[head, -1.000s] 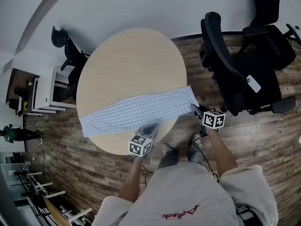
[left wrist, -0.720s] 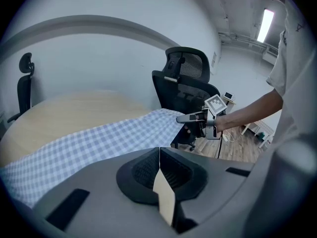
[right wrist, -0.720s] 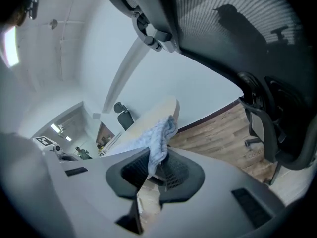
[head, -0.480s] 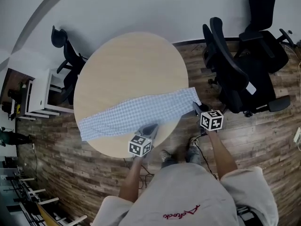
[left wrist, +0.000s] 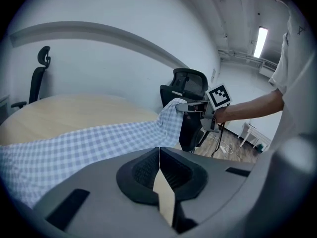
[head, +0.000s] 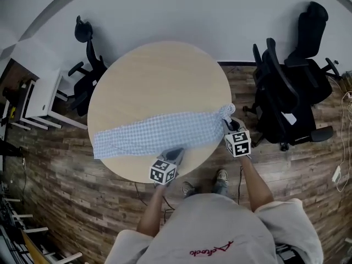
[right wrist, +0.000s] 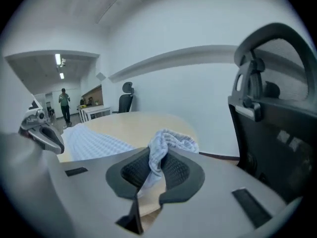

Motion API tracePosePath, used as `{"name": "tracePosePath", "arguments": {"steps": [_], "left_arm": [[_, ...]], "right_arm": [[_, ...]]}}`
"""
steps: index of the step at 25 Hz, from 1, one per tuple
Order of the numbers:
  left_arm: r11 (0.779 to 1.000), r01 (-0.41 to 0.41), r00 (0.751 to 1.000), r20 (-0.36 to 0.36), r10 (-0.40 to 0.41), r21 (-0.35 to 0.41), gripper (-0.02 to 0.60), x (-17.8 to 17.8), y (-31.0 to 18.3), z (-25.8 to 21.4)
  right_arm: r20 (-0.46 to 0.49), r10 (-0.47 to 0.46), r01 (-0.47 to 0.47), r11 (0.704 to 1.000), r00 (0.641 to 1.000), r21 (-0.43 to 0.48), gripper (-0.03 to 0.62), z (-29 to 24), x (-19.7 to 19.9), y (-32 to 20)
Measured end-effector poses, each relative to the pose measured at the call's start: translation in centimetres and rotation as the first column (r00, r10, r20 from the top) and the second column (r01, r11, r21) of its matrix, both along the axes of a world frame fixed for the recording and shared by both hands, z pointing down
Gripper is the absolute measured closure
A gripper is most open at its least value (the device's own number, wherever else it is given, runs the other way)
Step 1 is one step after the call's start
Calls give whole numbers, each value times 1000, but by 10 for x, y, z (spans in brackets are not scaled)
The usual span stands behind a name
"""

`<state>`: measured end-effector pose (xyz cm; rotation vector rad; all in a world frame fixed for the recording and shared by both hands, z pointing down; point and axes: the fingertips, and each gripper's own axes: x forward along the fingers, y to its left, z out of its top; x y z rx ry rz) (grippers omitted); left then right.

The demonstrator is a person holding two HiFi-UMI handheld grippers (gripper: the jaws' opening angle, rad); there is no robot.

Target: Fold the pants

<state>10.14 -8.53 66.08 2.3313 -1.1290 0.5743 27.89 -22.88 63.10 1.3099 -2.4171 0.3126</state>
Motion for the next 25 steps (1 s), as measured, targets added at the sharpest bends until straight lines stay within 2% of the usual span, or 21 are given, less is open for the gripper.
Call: {"name": "tracePosePath", "arguments": {"steps": [5,10,15,19,25], "left_arm": [[999,51,999,-16,-51,12,549,-36,10,-4],[994,110,994,-28,-109,14,549,-64,20,-5],[987,160,987,-23,-160,6,549,-86,36,-2],[977,211,977,-7,-211,-13,549,-115,54,4],[967,255,967,-2,-255,-25,549,-139,70,9]], "right_arm": [[-160,-116,129,989,980,70,520,-15,-58,14],[-300,-242,275,959,923,74,520,0,-112,35],[-378,-348,375,927,858,-3,520,44,-153,56],[-435,-413,414,905,800,-97,520,87,-173,69],[-429,-439,390,898,789,-202,519,123,-184,83]]}}
